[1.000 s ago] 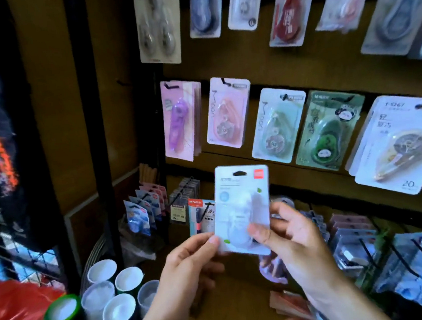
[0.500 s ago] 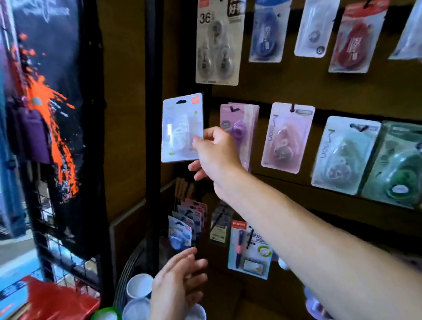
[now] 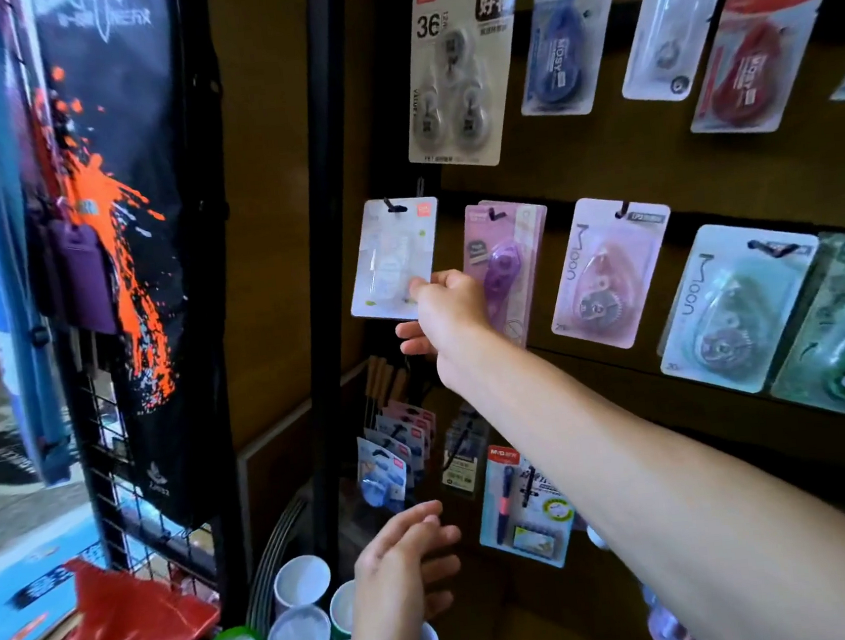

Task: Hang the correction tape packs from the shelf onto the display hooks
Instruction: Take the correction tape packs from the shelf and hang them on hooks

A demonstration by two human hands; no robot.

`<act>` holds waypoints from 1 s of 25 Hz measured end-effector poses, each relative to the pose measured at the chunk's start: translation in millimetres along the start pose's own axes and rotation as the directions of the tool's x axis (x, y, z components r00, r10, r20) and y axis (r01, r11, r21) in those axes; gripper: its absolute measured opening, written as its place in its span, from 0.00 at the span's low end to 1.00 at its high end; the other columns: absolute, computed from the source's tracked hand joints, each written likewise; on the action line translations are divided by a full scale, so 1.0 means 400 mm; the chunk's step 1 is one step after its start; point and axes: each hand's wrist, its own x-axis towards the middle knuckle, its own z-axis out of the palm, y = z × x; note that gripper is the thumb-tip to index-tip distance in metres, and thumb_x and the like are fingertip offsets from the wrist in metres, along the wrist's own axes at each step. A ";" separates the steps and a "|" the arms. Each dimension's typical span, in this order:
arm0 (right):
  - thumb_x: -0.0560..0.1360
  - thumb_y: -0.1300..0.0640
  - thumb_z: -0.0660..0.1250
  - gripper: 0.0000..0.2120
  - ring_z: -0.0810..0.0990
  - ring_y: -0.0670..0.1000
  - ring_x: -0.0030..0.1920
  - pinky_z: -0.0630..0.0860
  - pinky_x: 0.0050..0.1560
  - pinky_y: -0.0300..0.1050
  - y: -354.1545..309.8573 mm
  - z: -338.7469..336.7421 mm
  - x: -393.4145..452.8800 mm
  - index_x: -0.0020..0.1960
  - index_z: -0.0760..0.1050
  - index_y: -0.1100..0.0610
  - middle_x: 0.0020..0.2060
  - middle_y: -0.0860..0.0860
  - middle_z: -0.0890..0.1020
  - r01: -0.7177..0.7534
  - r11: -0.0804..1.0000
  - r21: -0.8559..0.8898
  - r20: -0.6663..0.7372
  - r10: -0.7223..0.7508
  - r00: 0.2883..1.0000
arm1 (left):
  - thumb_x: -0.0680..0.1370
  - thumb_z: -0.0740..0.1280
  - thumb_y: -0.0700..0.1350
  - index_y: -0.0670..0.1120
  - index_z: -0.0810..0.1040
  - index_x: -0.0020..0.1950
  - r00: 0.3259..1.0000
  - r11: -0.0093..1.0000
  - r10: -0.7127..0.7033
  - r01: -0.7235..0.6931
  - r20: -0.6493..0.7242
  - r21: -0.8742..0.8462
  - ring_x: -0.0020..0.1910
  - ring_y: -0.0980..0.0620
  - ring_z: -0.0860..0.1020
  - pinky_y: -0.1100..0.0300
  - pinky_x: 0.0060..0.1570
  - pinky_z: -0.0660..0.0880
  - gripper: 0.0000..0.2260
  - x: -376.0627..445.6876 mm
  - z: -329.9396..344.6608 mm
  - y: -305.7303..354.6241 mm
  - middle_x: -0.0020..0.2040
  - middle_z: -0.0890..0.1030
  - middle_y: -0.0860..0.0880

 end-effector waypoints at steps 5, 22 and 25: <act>0.80 0.58 0.64 0.17 0.82 0.57 0.39 0.83 0.35 0.50 0.013 -0.009 0.030 0.66 0.67 0.61 0.52 0.59 0.77 -0.239 0.969 0.069 0.147 0.227 0.963 | 0.78 0.64 0.42 0.48 0.83 0.51 0.998 0.998 0.055 -0.055 0.000 0.001 0.40 0.48 0.79 0.59 0.34 0.69 0.08 -0.003 0.003 -0.003 0.45 0.86 0.45; 0.77 0.58 0.63 0.11 0.78 0.51 0.28 0.74 0.28 0.38 0.867 -0.908 -0.483 0.58 0.78 0.57 0.37 0.53 0.84 -0.787 0.566 -0.244 -0.221 0.758 0.614 | 0.73 0.68 0.42 0.50 0.81 0.48 0.957 0.763 -0.226 0.057 0.183 0.644 0.41 0.45 0.80 0.58 0.38 0.72 0.07 -0.033 0.188 -0.645 0.41 0.83 0.46; 0.68 0.54 0.65 0.12 0.78 0.54 0.28 0.72 0.29 0.41 1.051 -1.051 -0.504 0.49 0.81 0.56 0.35 0.53 0.83 -0.827 0.468 -0.312 -0.386 0.733 0.560 | 0.69 0.68 0.44 0.47 0.82 0.49 0.934 0.743 -0.310 0.122 0.178 0.659 0.36 0.45 0.78 0.58 0.34 0.70 0.10 -0.022 0.226 -0.782 0.36 0.81 0.44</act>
